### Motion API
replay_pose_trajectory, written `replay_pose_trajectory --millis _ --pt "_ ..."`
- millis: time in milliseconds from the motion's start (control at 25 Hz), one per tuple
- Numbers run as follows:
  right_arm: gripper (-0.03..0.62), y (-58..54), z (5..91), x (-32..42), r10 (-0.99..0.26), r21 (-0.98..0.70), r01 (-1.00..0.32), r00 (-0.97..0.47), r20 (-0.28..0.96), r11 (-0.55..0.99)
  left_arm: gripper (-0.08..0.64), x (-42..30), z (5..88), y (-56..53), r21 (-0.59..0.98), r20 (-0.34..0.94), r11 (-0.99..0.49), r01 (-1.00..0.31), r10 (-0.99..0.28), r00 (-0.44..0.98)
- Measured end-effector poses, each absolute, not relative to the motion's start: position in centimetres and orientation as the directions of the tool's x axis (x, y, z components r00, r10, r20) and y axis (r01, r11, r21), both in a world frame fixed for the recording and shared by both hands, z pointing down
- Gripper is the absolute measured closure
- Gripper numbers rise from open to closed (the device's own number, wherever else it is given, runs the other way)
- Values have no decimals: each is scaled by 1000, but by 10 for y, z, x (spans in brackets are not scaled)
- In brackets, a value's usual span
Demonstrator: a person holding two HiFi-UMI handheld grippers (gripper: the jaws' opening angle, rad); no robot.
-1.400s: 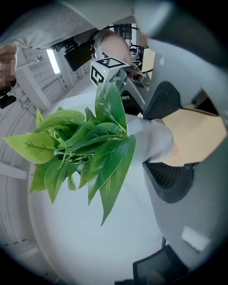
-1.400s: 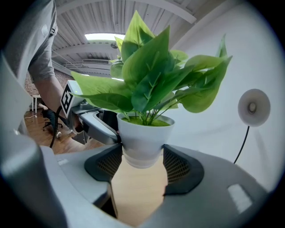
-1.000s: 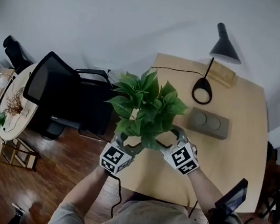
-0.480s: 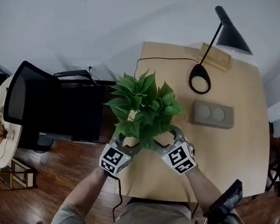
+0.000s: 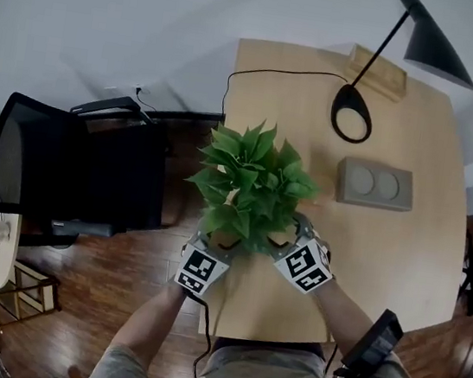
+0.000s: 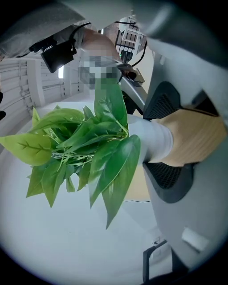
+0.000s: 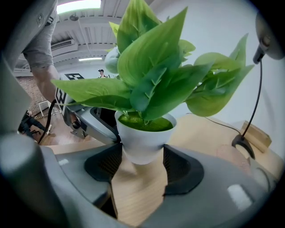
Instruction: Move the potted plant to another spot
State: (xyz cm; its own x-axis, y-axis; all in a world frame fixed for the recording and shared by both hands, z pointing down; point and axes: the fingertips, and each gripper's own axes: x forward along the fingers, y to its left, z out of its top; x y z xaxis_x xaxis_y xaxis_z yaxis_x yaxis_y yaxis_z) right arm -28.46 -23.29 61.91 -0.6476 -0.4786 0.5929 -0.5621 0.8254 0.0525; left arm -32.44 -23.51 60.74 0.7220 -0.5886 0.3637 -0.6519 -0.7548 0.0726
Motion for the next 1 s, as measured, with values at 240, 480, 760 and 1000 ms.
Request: replay_pose_trajectory --millis 240,480,760,1000 --pt "295 -238 637 -289 -474 65 -556 -636 609 829 258 -330 625 -238 51 360 -745 -666 -608 708" --pt "295 -238 640 -289 -483 93 -550 -625 613 830 258 -331 628 -238 33 354 -746 -665 -614 706" --pt "293 -238 642 -289 -492 119 -544 -618 613 831 256 -331 630 -236 12 363 -746 -666 -618 698" --pt "293 -239 642 -288 -509 145 -545 -611 607 826 255 -330 630 -238 -16 365 -741 -671 -629 686"
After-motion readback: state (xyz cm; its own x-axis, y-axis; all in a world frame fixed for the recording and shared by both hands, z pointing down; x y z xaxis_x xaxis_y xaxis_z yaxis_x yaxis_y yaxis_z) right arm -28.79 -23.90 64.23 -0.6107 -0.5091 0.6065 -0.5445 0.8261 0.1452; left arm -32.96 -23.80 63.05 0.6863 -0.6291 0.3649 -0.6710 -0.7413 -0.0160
